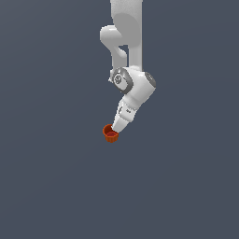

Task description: Pick up the object and move it to a goal position.

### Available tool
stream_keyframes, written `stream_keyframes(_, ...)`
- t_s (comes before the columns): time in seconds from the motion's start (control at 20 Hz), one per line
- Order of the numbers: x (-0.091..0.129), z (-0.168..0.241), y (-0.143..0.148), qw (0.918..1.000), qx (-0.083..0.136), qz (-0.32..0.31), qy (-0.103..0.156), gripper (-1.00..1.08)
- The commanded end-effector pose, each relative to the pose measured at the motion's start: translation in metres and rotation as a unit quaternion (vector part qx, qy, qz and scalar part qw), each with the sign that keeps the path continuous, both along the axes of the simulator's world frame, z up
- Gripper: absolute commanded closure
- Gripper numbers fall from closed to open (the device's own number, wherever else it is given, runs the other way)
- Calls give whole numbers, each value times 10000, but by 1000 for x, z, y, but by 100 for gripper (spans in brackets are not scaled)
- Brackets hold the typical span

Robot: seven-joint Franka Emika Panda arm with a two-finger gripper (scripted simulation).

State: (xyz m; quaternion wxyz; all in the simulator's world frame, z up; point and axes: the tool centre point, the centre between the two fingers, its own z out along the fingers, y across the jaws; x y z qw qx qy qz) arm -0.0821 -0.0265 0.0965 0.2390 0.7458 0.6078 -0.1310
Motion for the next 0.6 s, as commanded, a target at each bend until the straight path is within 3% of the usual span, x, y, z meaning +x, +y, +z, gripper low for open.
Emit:
stream_keyframes(0.0, -3, -2, 0, 9996, -98, 265, 97, -20)
stream_keyframes(0.55, -8, -6, -1, 9976, -225, 616, 232, -20)
